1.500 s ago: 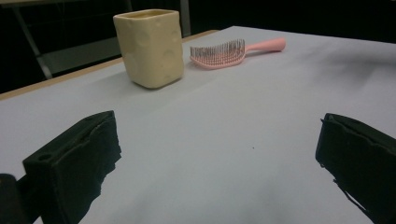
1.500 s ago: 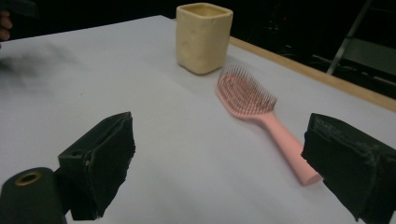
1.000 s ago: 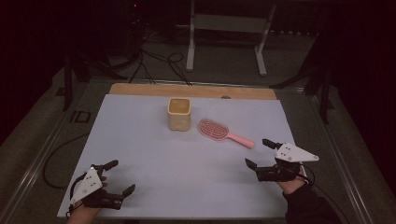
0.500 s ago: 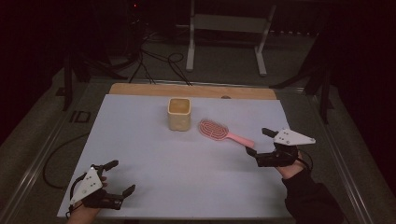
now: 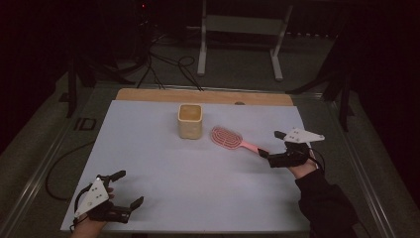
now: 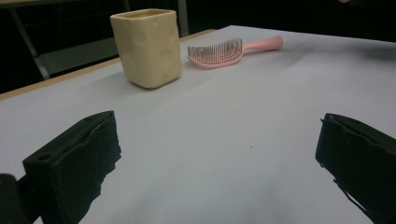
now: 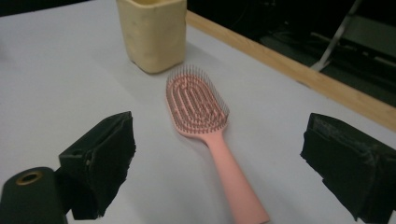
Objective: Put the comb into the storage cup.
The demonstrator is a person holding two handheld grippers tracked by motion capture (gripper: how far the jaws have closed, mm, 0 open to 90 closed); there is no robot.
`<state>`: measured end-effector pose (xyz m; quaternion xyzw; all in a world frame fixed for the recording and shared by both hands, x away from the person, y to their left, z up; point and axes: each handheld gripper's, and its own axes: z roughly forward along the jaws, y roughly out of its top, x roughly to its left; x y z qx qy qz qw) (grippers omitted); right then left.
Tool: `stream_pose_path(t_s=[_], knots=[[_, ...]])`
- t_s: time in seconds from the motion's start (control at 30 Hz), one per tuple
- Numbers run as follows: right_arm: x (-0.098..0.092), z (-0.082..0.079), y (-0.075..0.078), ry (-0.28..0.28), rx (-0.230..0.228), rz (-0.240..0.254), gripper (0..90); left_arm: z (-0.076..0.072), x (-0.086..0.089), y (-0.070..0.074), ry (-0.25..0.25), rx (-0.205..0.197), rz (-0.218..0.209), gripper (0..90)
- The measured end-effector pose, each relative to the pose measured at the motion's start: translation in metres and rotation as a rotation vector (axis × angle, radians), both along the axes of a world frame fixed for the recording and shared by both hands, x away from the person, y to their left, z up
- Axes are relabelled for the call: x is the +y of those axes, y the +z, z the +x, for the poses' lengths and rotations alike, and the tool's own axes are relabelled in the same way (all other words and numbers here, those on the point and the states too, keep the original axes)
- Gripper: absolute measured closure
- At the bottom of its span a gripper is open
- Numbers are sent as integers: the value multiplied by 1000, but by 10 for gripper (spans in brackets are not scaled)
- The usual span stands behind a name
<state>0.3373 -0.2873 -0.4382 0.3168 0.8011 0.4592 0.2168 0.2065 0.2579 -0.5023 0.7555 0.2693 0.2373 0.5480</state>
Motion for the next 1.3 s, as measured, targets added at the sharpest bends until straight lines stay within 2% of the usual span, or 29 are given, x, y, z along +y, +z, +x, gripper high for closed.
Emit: stream_pose_path(t_s=[0.23, 0.4, 0.5, 0.63, 0.7, 0.9, 0.97, 1.07, 1.17, 1.3], knots=[[-4, 18, -12, -25, 27, -16, 107, 0, 0, 0, -3, -1, -1, 0], [-6, 29, -21, -28, 57, -39, 132, 0, 0, 0, -3, -2, 1, 0], [-6, 35, -26, -27, 68, -35, 139, 0, 0, 0, -3, 0, 0, 0], [-7, 45, -32, -32, 90, -61, 150, 0, 0, 0, -3, 0, -1, 0], [-7, 49, -34, -35, 103, -58, 167, 0, 0, 0, -2, -1, -1, 0], [-7, 57, -38, -53, 114, -85, 202, 0, 1, -1, -2, 3, 2, 0], [-7, 63, -42, -64, 124, -110, 219, 0, 1, -1, -3, 2, 2, 0], [-7, 67, -46, -85, 135, -134, 266, 0, 1, -1, -3, 1, 4, 0], [-7, 70, -49, -105, 133, -161, 353, 0, 1, -1, -2, 6, 4, 0], [-6, 72, -51, -97, 147, -187, 462, 1, 1, -1, -1, 6, 4, 0]])
